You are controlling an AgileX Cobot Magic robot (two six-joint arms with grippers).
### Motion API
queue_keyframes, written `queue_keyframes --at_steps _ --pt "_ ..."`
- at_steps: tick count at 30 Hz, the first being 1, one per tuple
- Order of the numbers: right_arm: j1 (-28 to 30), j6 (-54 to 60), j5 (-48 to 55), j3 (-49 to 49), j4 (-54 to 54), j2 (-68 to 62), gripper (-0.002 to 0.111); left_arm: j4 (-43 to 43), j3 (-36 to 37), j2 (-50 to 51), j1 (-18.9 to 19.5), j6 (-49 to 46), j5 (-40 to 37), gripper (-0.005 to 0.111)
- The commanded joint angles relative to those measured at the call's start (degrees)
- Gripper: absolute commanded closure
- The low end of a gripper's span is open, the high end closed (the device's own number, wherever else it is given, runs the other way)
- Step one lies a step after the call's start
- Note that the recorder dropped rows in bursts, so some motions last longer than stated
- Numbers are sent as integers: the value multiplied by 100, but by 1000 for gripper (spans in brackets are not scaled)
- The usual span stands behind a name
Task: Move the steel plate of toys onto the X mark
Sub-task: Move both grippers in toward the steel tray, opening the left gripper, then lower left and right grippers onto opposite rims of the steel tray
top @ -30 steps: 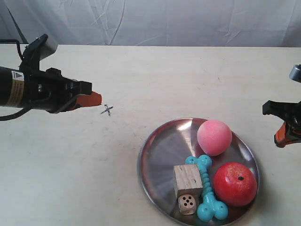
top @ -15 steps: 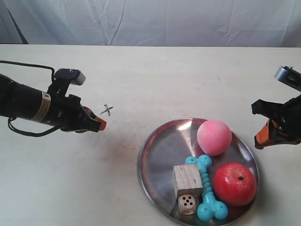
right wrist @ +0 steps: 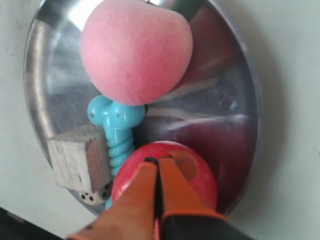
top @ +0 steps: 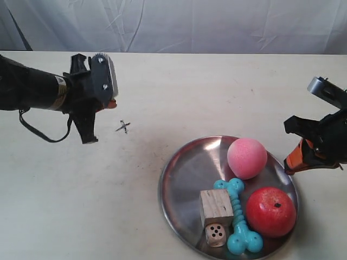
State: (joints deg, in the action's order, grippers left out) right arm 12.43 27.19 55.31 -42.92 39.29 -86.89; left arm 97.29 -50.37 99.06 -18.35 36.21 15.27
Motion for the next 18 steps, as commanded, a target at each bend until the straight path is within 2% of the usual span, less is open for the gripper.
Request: queue_keyframes --at_steps 1,3,7,10,12,14,16,18 --pt "3 62 -26 -23 -66 34 109 -1562 -114 -183 -211 2224 -1365 107" --pt "3 -23 -84 -23 -242 34 109 -2141 -40 -380 -427 3125 -1772 107" --pt "3 -291 -276 -23 -574 34 109 -2045 133 -797 -1047 2833 -1888 107" --pt "3 -369 -304 -23 -627 34 109 -1762 158 -786 -1514 925 -3207 107" --pt "3 -363 -304 -23 -596 34 109 -1409 158 -714 -1513 -337 -3711 107" --pt "3 -363 -304 -23 -536 46 109 -1330 94 -693 -1471 -487 -4032 107" --pt "3 -363 -304 -23 -500 46 109 -1785 32 -693 -1440 -232 -4255 107" --pt "3 -363 -248 -23 -488 46 109 -3366 -110 -723 -1431 -131 -4488 107"
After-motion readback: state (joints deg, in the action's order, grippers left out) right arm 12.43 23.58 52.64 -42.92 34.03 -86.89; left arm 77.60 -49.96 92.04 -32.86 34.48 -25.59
